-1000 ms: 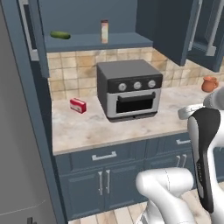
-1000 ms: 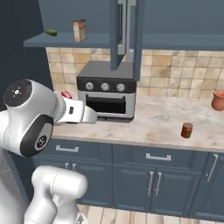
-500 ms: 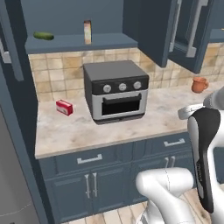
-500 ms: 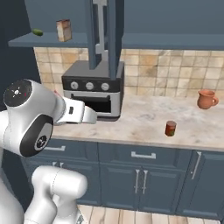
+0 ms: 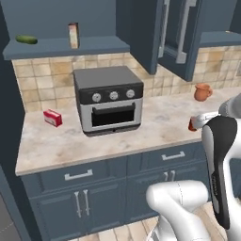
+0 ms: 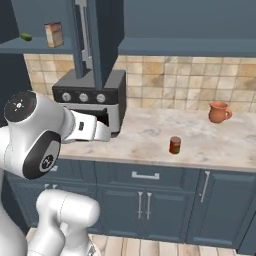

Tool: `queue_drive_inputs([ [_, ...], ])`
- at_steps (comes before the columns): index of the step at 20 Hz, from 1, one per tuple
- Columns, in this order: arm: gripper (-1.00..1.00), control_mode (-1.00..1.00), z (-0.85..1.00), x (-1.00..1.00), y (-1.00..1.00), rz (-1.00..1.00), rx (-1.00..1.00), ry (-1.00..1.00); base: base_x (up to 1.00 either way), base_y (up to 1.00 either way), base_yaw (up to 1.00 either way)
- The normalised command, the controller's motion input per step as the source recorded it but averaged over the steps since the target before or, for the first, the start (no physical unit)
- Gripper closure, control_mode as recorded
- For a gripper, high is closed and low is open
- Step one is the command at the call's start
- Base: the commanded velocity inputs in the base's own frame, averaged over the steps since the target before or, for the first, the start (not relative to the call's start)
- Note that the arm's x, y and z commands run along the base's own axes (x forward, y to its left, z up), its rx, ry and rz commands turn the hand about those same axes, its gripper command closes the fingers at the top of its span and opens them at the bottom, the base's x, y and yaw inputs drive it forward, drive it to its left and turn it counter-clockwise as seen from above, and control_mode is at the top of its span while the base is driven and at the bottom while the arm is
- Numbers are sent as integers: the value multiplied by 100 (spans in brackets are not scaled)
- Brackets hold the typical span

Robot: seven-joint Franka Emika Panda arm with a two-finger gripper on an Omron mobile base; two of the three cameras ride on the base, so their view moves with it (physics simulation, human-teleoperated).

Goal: Pick the boxed food and canned food from the counter and place them in the cabinets closest to them.

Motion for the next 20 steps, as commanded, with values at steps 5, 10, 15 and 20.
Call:
queue_drive_inputs([
  [5, -100, 100, 0, 0, 0, 0, 0, 0, 0, -48, -2],
  [10, -100, 100, 0, 0, 0, 0, 0, 0, 0, -47, -2],
  [15, -100, 100, 0, 0, 0, 0, 0, 0, 0, -46, -1],
  [20, -100, 100, 0, 0, 0, 0, 0, 0, 2, -43, 0],
])
